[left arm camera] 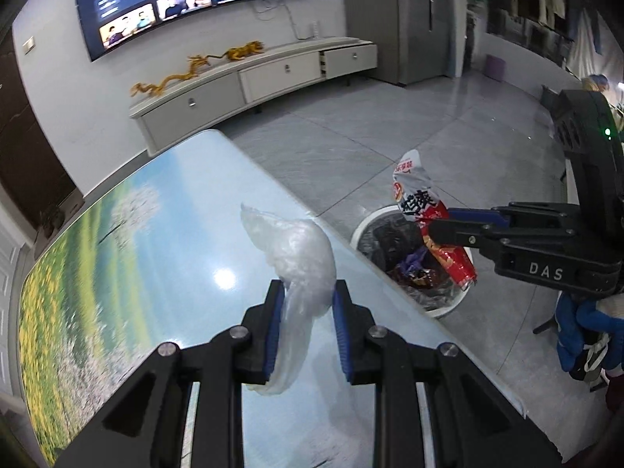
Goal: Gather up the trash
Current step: 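Carry the clear wrapper and red bag over the bin and open both tools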
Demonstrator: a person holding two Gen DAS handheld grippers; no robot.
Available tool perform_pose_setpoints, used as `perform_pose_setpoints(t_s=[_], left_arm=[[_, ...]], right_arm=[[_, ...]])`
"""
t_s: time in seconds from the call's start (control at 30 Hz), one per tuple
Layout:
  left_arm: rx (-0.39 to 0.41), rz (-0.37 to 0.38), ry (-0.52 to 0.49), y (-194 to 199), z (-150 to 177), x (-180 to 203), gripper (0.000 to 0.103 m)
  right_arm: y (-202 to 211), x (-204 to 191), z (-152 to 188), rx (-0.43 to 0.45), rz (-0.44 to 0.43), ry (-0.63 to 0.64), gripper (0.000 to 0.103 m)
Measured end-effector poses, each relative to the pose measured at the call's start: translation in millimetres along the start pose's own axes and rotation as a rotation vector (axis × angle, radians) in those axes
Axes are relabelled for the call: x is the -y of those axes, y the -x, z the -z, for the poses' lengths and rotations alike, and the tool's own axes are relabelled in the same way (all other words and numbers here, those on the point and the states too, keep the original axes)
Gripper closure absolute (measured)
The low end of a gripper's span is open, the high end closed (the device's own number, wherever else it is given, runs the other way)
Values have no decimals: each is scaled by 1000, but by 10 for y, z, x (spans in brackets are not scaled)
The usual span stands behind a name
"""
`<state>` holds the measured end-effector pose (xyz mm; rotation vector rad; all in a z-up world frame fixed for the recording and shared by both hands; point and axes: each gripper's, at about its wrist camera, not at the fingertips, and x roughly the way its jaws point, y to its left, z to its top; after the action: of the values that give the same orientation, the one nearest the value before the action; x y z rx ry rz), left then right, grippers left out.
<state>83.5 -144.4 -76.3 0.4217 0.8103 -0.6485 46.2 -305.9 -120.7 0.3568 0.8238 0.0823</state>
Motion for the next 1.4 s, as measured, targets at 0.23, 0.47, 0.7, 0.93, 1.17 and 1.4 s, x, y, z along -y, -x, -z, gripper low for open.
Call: perform_pose_setpoints(t_s=[0.23,0.47,0.7,0.93,1.17,1.4], left_arm=[[-28,35,-36,-236,-138,201,79],[-89,105,-30,-692,-397,410,79],[-144,179,-48,-1193,-694,715,78],[-179,252,-16,-1503,-880,878,56],[-153,264,28,-1505,-947,851,44],[-89,229,81,-1223,-937,704,44]], right_arm=[[-49,263,45,-10,25,-54,77],[-210,751,63,-24,116,-143,77],[-489,1294,117,-81,207,-232,74],[-684,1568,151,-118,267,-272,63],[-629,1595,163,-114,282,-276,56],[-430,1398,124,-76,294,-249,46]])
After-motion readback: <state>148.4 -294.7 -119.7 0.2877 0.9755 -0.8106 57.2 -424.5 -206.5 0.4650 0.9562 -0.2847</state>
